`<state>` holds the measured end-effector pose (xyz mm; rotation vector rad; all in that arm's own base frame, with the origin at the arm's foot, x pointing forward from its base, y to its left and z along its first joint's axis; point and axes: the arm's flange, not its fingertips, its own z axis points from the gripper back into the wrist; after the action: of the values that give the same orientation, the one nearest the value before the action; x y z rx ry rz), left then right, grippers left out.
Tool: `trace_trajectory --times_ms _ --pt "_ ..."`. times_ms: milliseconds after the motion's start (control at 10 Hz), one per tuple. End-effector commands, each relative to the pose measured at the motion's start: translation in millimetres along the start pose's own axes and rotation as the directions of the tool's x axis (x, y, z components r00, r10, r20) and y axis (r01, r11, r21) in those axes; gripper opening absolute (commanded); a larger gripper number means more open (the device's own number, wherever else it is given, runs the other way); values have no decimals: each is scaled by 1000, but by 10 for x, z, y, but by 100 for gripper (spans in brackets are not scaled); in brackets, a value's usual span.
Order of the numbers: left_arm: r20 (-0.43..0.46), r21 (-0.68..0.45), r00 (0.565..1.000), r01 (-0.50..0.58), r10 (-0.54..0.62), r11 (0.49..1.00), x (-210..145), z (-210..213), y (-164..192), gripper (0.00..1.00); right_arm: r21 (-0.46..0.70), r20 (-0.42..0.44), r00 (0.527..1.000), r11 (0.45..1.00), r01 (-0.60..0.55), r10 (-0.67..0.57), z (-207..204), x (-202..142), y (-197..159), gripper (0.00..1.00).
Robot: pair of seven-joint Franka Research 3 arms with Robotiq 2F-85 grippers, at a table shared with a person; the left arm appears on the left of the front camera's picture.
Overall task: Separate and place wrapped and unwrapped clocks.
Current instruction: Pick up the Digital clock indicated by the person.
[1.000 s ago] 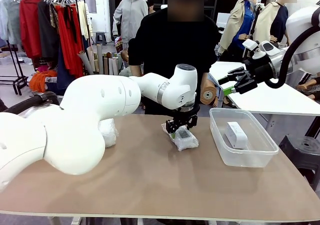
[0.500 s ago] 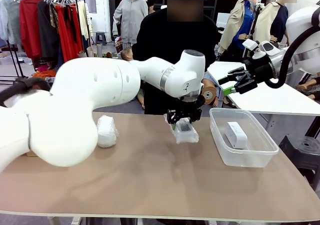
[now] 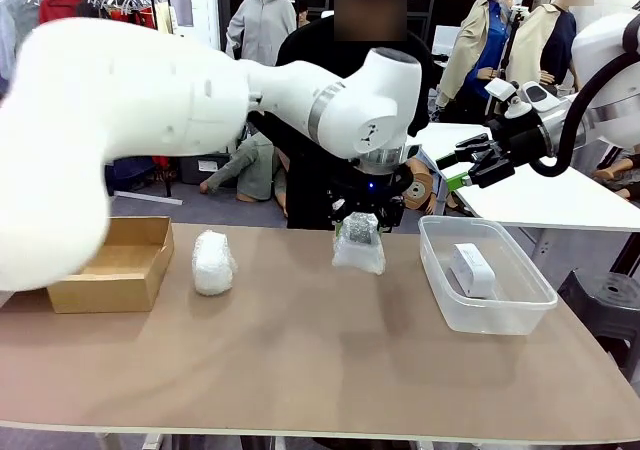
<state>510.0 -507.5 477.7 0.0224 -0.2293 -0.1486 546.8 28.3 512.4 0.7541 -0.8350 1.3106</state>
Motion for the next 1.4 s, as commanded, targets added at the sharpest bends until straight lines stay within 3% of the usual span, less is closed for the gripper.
trace_trajectory --times_ms 0,400,800,1300 --pt "3 -79 995 104 -104 991 -290 147 328 0 -1 -1 1000 1000 -3 3 9 11 5 100" --pt "106 -11 991 85 -84 996 -349 556 461 0 -1 -1 1000 1000 -3 3 9 11 5 100" --pt "126 -19 988 93 -90 996 -163 1189 252 0 -1 -1 1000 1000 -3 3 9 11 5 100" --pt "164 81 986 19 -32 997 -60 1783 138 0 -1 -1 1000 1000 -3 3 9 11 5 100"
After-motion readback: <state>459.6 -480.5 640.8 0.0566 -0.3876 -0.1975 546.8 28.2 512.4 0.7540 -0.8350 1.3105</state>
